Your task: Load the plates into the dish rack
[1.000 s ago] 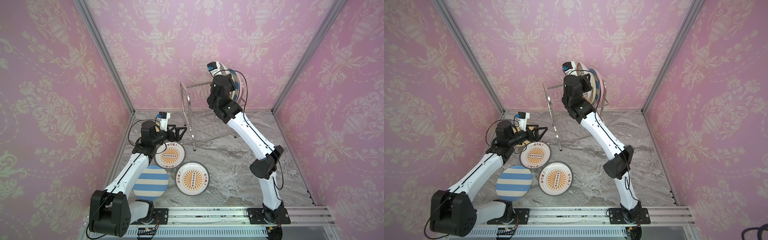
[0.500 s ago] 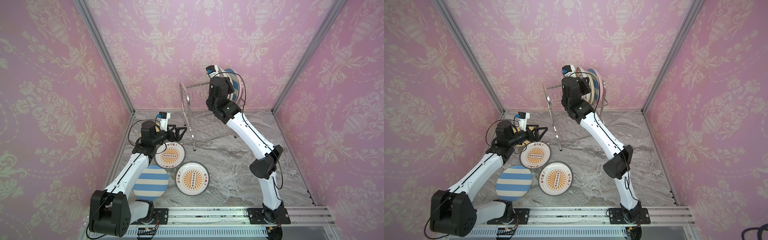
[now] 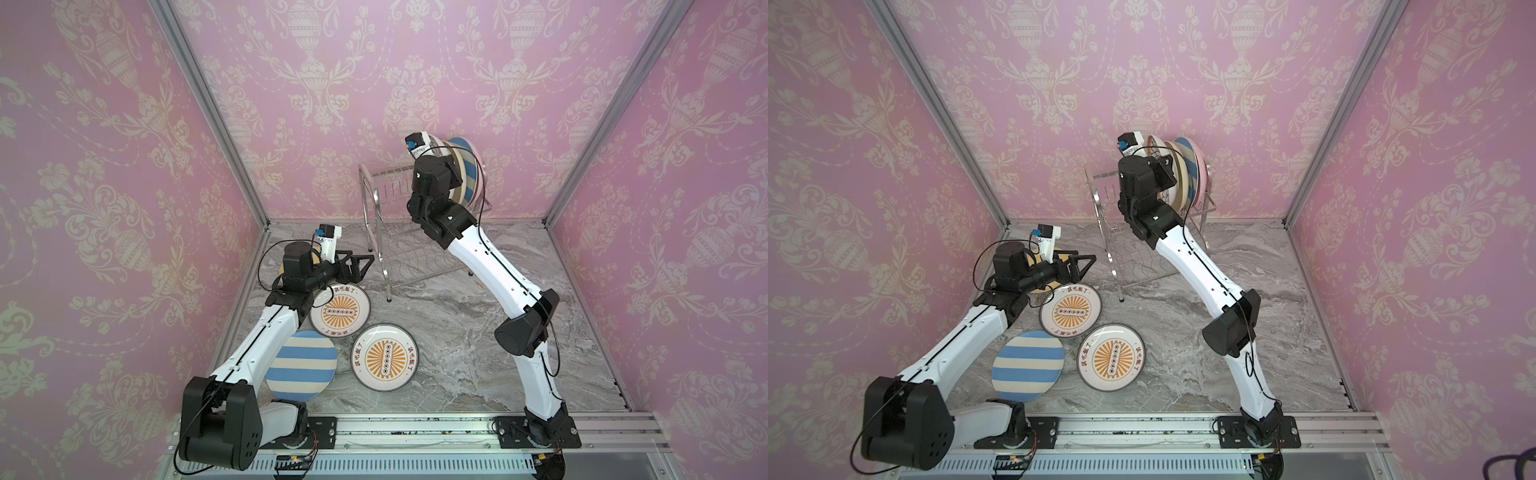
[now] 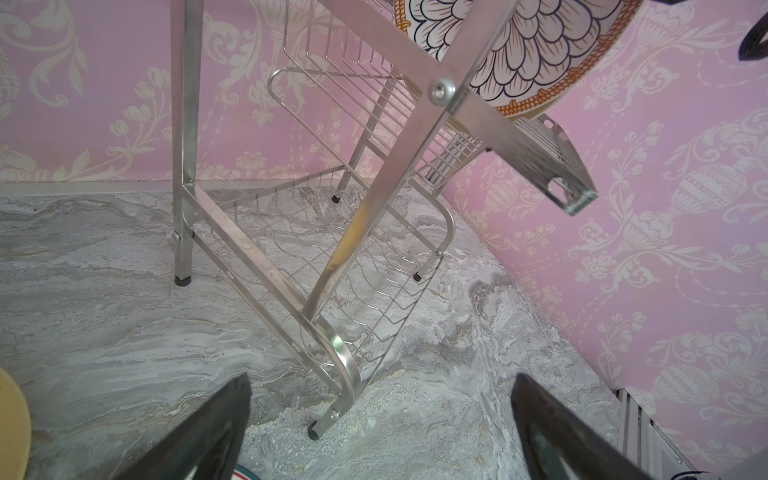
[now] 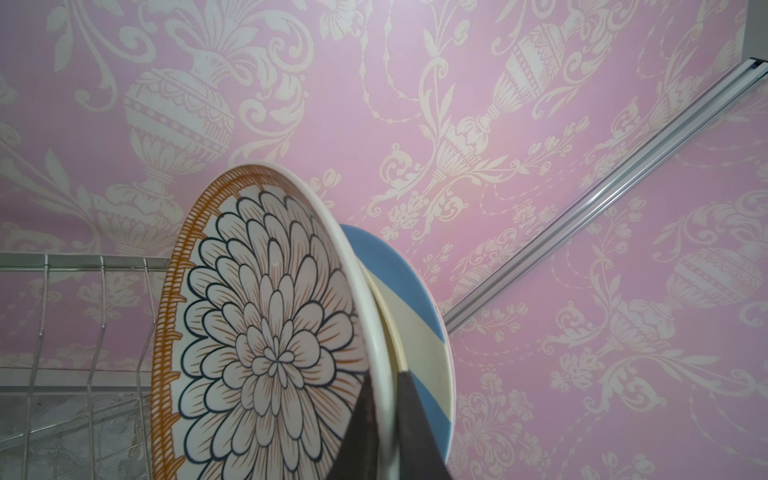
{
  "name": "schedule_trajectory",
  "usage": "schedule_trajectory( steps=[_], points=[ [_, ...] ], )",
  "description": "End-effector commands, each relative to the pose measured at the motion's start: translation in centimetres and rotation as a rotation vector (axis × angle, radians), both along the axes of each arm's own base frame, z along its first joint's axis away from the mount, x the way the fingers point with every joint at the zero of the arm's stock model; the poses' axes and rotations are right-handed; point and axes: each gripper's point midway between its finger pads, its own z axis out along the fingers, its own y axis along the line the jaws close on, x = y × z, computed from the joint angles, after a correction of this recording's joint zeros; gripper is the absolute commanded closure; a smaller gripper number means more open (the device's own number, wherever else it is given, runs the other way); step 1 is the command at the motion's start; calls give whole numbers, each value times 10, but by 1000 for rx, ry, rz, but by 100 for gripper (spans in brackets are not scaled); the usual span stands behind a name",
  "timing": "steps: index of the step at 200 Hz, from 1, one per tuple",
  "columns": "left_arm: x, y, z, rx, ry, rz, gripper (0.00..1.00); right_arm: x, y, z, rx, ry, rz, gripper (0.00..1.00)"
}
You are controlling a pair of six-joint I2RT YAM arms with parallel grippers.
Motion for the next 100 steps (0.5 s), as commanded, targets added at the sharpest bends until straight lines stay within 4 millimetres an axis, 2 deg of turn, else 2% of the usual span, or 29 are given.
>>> schedule_trajectory(
  steps=[1, 100],
  points=[
    [0, 0, 3, 4, -22, -20, 1, -22, -14, 57, 131, -183, -2, 100],
    [0, 1, 4, 5, -25, -19, 1, -16, -10, 48, 150, -180, -9, 100]
  ],
)
